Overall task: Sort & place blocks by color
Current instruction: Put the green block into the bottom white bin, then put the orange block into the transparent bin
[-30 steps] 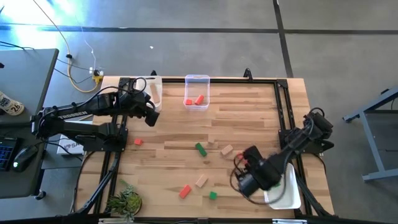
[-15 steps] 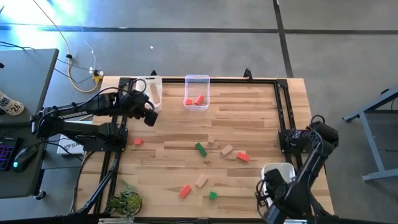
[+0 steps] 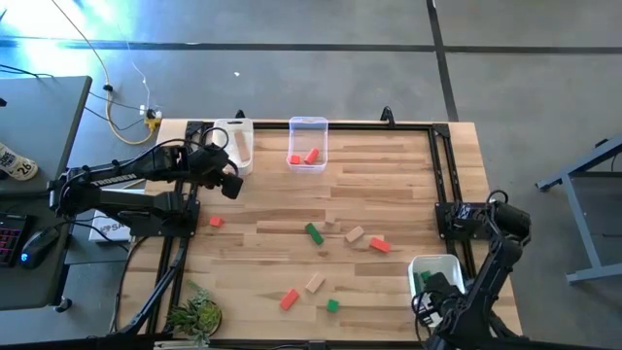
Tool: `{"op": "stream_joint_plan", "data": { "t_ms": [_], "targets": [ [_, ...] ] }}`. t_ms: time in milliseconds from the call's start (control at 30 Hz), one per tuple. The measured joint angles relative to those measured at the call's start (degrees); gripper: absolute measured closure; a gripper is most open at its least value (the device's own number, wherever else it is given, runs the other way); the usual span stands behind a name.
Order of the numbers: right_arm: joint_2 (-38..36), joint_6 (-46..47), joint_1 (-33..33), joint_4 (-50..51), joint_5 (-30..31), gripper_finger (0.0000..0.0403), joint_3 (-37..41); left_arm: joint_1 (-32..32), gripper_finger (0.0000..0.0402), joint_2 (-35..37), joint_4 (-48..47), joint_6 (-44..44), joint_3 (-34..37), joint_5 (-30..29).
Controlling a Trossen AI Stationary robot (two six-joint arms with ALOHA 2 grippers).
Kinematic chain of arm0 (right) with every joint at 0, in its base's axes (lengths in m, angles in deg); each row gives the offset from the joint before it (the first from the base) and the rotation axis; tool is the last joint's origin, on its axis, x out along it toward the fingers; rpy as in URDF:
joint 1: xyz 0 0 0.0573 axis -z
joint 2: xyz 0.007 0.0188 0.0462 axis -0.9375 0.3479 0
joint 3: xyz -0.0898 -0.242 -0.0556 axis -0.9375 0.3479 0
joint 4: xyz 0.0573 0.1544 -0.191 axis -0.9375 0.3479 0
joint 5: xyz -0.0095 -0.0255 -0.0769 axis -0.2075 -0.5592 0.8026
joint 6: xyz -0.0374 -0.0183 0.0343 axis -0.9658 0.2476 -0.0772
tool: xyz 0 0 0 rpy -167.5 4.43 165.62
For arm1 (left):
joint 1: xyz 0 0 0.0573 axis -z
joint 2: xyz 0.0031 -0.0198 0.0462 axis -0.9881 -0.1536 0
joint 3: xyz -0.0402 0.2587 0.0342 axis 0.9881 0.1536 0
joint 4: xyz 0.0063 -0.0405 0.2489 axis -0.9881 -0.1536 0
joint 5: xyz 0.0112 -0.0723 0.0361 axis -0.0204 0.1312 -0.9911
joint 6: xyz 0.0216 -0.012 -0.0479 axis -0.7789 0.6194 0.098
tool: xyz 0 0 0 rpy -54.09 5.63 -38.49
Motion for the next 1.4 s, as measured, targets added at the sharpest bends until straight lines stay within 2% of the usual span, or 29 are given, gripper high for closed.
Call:
{"op": "stream_joint_plan", "data": {
  "t_ms": [200,533,733,900,1133,1400],
  "targets": [
    [0.0,-0.7,0.3,-3.2,-1.2,0.0371,2.6,0.2,0.0188,0.0,-5.5,3.2,0.0,0.0],
    [0.0,-2.6,1.3,-3.5,-1.2,0.0284,2.8,7.6,0.0188,-0.9,-9.0,15.0,0.0,-3.7],
    [-0.6,-3.8,1.5,-0.3,0.9,0.0254,2.8,13.4,0.0188,-4.5,-11.1,22.2,0.0,-5.2],
    [-3.5,-3.1,1.5,2.2,3.2,0.0250,2.8,17.7,0.0188,-8.3,-11.2,28.4,0.0,-5.0],
    [-8.0,-3.1,1.6,2.2,9.8,0.0250,2.8,23.7,0.0188,-13.1,-11.3,36.8,0.0,-5.0],
    [-9.5,-6.2,2.4,2.2,13.8,0.0249,2.8,29.4,0.0188,-18.6,-11.3,44.7,0.0,-4.7]
  ]
}}
